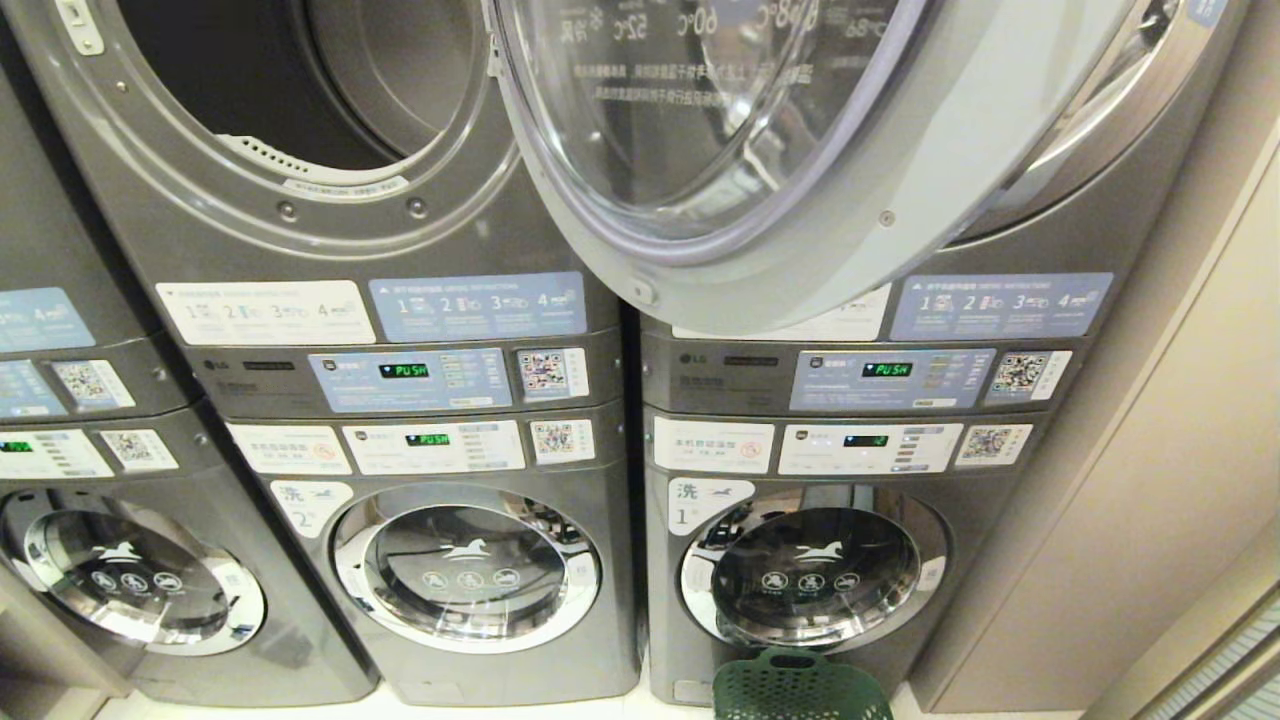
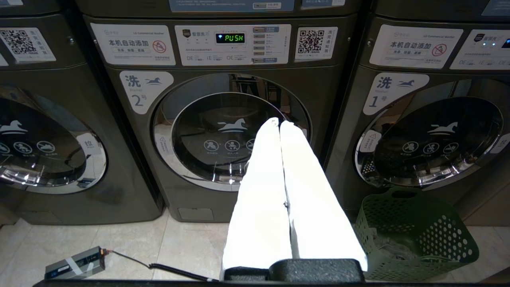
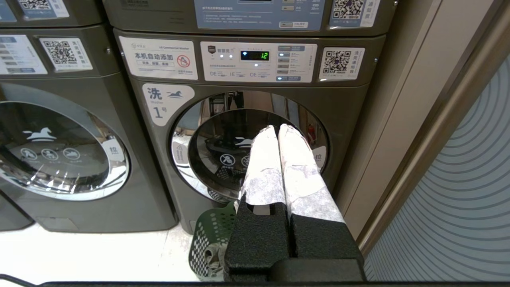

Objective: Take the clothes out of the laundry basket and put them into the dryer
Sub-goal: Take the clothes out of the basket

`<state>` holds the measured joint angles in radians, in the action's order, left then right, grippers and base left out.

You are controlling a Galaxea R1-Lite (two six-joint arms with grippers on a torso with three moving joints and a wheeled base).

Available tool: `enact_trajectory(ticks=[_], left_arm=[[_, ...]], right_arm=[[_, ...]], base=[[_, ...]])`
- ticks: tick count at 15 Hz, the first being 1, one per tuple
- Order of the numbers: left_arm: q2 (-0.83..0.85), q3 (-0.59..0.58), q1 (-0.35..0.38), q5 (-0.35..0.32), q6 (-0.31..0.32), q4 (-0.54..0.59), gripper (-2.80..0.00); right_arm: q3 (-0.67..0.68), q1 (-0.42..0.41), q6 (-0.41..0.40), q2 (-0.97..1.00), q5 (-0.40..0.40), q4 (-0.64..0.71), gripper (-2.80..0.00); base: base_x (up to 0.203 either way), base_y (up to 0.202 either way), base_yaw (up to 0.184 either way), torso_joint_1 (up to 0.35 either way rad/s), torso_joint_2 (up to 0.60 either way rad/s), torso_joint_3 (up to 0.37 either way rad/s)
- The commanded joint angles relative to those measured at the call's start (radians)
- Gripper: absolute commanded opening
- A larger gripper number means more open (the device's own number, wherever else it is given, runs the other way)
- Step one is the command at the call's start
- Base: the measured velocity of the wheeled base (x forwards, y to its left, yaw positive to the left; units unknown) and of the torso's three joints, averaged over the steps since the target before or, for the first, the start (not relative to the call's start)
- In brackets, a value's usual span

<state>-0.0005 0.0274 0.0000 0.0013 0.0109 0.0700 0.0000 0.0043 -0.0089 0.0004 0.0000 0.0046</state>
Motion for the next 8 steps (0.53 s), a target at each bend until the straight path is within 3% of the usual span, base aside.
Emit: enact_trajectory(ticks=[1,8], left_arm=[[-0.001,0.000,0.000,0.000,0.000,0.001,-2.80],[-0.001,0.000,0.000,0.000,0.000,0.001,-2.80]], right_arm=[[0.000,0.000,0.000,0.000,0.000,0.000,-2.80],[0.000,0.000,0.000,0.000,0.000,0.000,-2.80]], base=[[0.000,0.000,0.000,-0.053,0.12,0.062],[0.000,0.000,0.000,-0.056,0.12,0.067]])
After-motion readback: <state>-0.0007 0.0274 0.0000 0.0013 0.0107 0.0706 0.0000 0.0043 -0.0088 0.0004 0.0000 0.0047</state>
